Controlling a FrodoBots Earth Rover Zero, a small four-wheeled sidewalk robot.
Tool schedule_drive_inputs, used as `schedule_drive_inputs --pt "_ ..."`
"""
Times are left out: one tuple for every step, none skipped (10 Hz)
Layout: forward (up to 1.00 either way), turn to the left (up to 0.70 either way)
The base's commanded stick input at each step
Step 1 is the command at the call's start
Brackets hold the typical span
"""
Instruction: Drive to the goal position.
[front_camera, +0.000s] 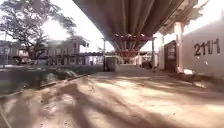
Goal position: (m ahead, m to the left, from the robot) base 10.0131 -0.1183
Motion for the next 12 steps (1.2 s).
schedule_drive_inputs --pt "0.70 0.00" --pt "0.70 -0.14" --pt "0.70 -0.31" --pt "0.70 -0.21" --pt "0.70 -0.04" --pt "0.70 0.00" --pt "0.70 0.00" --pt "0.70 0.00" --pt "0.70 0.00" --pt "0.70 0.00" --pt "0.70 0.00" --pt "0.70 0.00"
